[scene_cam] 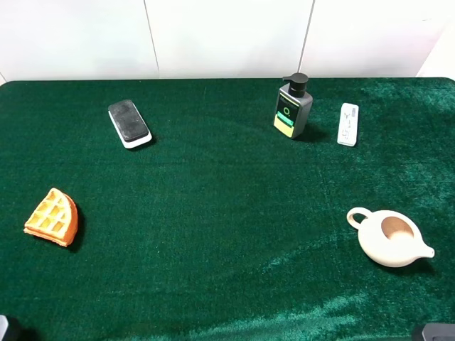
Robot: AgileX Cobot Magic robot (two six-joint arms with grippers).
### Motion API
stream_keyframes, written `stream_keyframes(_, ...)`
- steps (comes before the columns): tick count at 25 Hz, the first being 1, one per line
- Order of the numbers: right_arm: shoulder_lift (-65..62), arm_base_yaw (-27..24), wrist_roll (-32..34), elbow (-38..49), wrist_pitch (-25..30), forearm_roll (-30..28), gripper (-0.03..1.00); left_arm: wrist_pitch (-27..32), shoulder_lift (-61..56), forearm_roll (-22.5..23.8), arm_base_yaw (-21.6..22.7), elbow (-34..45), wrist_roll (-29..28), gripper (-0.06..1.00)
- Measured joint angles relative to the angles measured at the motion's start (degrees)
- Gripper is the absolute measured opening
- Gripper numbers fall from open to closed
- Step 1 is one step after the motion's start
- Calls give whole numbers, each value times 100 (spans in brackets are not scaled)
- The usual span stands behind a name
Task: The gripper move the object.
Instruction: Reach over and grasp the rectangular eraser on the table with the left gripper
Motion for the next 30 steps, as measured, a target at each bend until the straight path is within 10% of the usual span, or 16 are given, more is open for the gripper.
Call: stream_keyframes(30, 0, 0, 0, 0, -4, 0, 70, 271, 102, 0, 0, -270, -153, 97)
